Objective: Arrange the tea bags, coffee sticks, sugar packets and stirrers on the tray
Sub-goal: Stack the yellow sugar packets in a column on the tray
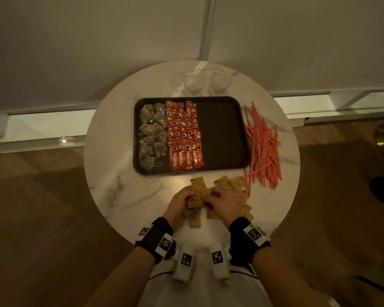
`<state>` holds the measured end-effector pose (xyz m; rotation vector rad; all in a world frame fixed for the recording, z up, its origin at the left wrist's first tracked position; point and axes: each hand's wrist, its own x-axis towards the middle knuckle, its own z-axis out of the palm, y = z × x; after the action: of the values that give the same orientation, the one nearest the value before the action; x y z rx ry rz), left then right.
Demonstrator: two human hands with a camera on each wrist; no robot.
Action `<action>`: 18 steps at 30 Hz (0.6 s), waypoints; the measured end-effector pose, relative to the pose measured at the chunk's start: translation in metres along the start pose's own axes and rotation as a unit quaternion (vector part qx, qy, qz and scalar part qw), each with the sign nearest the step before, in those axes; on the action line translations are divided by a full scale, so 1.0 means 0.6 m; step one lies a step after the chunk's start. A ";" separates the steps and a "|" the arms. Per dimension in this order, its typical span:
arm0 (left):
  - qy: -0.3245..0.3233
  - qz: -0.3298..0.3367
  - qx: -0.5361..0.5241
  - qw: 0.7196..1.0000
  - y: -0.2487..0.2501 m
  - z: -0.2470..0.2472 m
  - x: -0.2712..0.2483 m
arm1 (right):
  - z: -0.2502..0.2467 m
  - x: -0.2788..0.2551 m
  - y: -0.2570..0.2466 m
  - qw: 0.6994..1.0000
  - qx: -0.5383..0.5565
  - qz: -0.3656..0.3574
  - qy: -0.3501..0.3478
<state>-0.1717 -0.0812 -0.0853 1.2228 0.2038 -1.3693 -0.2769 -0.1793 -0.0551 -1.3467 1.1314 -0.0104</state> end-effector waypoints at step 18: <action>0.060 -0.063 -0.046 0.995 0.043 -0.020 0.005 | -0.048 0.036 0.010 0.996 -0.019 0.092 0.012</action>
<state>-0.1439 -0.0808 -0.0791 1.2325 0.4311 -1.3802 -0.2879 -0.2120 -0.0674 -1.2747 1.2781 0.1297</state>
